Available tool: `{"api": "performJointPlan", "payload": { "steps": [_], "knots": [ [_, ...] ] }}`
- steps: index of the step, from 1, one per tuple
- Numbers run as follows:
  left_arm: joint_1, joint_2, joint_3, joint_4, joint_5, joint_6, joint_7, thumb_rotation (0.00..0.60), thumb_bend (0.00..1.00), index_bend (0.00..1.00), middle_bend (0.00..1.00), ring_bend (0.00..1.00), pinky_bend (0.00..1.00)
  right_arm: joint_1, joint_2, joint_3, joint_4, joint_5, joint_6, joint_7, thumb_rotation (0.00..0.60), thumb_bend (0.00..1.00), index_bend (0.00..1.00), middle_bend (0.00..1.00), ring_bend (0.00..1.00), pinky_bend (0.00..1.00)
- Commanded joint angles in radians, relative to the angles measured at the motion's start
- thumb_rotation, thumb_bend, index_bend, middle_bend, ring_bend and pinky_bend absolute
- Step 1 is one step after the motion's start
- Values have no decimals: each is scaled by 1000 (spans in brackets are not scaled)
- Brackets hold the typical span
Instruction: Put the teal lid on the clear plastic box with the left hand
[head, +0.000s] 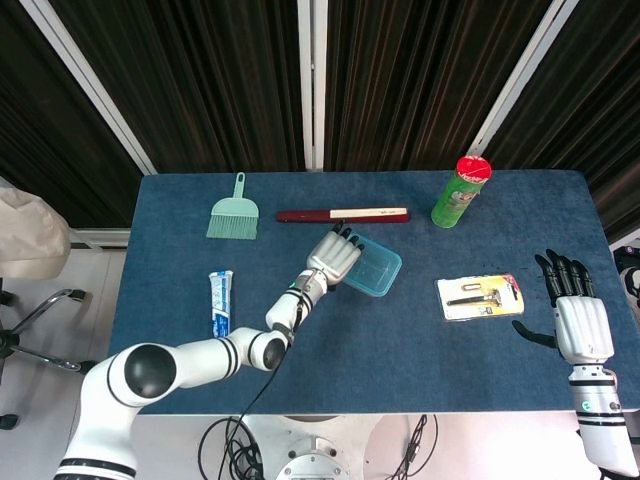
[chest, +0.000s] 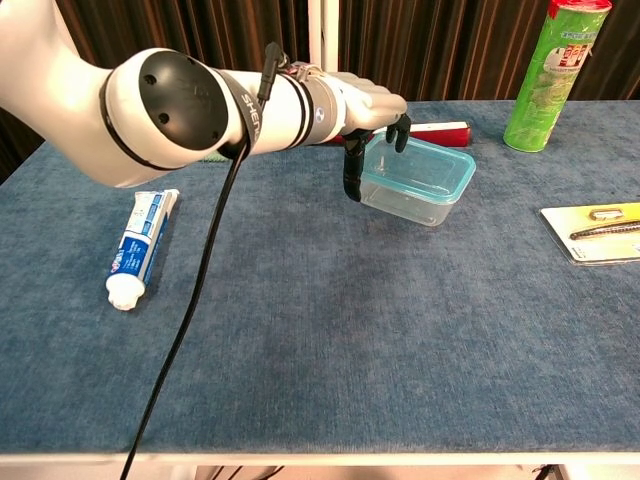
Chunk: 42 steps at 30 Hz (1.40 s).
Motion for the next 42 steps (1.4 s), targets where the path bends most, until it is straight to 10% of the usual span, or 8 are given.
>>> {"api": "performJointPlan", "payload": {
  "steps": [1,29,42],
  "knots": [
    [1,-3,2,-1,3,0,1,600,0,238,166,73,0,0,0,0,0,0,-1,0,600,42,0,0,0,0],
    [20,66,-22,-108,17,42,-34,600,0,225,166,74,0,-10,9,0,-16,-11,20,-7,600,43,0,0,0,0],
    [403,394,-15,-486,394,409,-414,600,0,231,173,73,0,2,65,-7,-4,10,-55,62,600,50,0,32,0,0]
  ]
}}
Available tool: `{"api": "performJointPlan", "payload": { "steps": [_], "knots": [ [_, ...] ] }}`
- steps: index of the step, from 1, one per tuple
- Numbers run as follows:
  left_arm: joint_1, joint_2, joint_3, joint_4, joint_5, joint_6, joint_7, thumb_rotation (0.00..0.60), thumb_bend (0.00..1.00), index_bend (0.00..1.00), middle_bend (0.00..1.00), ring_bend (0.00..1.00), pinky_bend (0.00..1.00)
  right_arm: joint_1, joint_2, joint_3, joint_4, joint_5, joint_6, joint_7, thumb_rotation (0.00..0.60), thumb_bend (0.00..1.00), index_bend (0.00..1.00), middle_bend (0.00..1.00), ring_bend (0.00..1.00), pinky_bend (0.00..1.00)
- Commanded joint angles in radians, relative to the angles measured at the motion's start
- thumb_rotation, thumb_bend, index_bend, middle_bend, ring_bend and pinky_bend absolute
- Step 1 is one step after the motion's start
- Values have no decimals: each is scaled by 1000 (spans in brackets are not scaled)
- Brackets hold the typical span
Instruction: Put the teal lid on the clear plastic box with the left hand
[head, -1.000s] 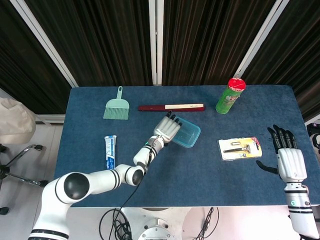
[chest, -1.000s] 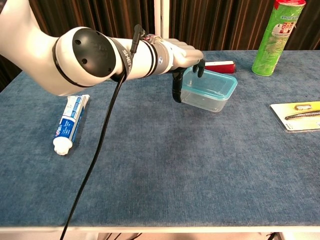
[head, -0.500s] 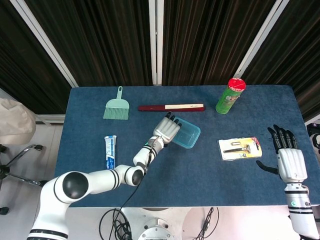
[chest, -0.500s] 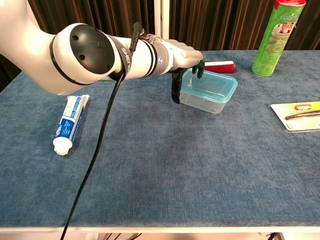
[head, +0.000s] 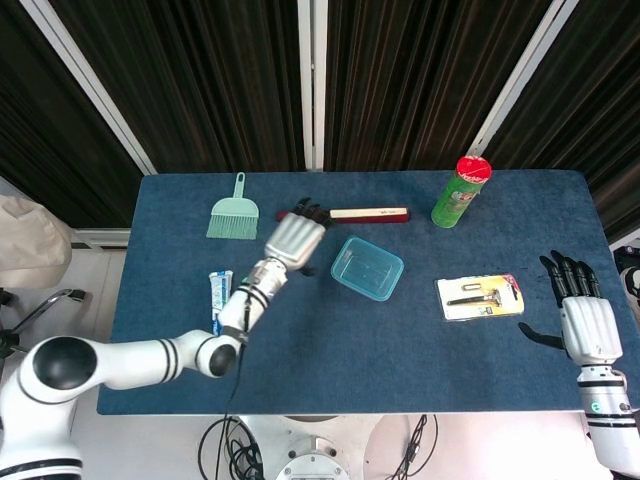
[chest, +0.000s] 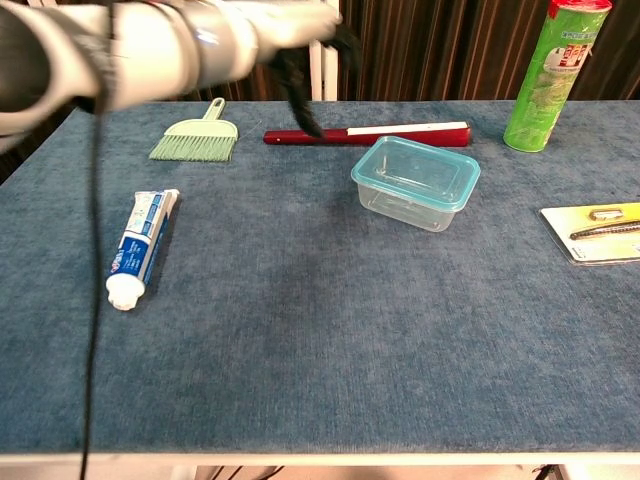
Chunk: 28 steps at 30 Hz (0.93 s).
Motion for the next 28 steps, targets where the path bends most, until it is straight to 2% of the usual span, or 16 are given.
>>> {"api": "performJointPlan", "payload": {
  "steps": [1,4,8,14,17,21,28],
  "knots": [
    [177,137,41,-127,156,177,-131,600,0,234,174,73,0,6,15,-2,10,6,-23,41,600,51,0,45,0,0],
    [297,210,101,-171,242,297,-168,600,0,244,181,74,0,5,35,-13,15,7,-53,96,600,55,0,59,0,0],
    [446,276,169,-204,328,451,-214,600,0,255,184,74,0,-4,57,-26,21,-1,-62,159,600,64,0,30,0,0],
    [659,315,250,-190,451,646,-347,600,0,251,185,74,0,-31,40,-41,43,-37,-13,222,600,69,0,0,0,0],
    [735,330,290,-192,478,700,-321,600,0,237,184,74,0,-44,28,-51,58,-72,24,250,600,70,0,0,0,0],
    [828,364,342,-256,489,729,-267,600,0,205,140,23,0,-60,31,-71,52,-114,59,263,600,70,0,0,0,0],
    [952,352,359,-287,546,810,-259,600,0,176,104,18,0,-91,15,-73,33,-109,108,167,600,70,0,0,0,0]
  ]
}}
